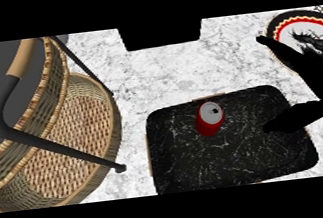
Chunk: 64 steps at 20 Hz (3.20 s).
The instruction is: Pick the can from the tray and place it in the plate
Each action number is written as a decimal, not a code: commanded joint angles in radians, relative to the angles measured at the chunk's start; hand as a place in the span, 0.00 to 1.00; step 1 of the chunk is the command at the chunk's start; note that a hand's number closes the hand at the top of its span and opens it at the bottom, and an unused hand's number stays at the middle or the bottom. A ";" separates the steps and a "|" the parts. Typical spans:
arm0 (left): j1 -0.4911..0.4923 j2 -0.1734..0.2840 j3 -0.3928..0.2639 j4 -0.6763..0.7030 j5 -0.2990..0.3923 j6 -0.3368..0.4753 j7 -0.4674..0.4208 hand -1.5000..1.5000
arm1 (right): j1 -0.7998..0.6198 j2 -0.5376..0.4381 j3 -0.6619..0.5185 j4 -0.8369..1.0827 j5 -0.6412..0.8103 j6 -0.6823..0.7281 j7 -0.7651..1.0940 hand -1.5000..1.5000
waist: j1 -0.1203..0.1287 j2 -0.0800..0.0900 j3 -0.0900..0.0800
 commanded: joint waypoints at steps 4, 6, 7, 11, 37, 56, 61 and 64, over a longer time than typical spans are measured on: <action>0.032 -0.190 -0.179 0.026 0.055 -0.023 0.078 0.50 | -0.030 0.041 0.102 -0.006 0.065 0.022 0.160 0.00 | 0.004 0.024 -0.041; 0.016 -0.184 -0.167 0.063 0.057 -0.032 0.065 0.50 | -0.033 0.081 0.135 -0.011 0.069 0.016 0.184 0.00 | -0.002 0.029 -0.042; 0.014 -0.192 -0.172 0.052 0.061 -0.023 0.077 0.50 | -0.024 0.100 0.147 -0.011 0.069 0.009 0.191 0.00 | -0.004 0.028 -0.040; 0.006 -0.199 -0.183 0.057 0.042 -0.012 0.074 0.50 | -0.039 0.142 0.186 -0.022 0.086 0.005 0.240 0.00 | -0.016 0.028 -0.040; 0.011 -0.198 -0.168 0.055 0.057 -0.035 0.061 0.50 | -0.080 0.248 0.368 0.144 0.280 0.018 0.343 1.00 | 0.002 0.033 -0.038; 0.010 -0.177 -0.152 0.033 0.071 -0.042 0.078 0.50 | -0.190 0.354 0.284 0.357 0.529 -0.236 0.481 1.00 | 0.008 0.042 -0.036; 0.033 -0.176 -0.155 0.034 0.070 -0.047 0.064 0.50 | -0.315 0.349 0.230 0.357 0.703 -0.401 0.493 1.00 | 0.014 0.030 -0.037; 0.020 -0.183 -0.160 0.062 0.057 -0.036 0.055 0.50 | -0.331 0.367 0.199 0.374 0.772 -0.489 0.517 1.00 | -0.008 0.036 -0.038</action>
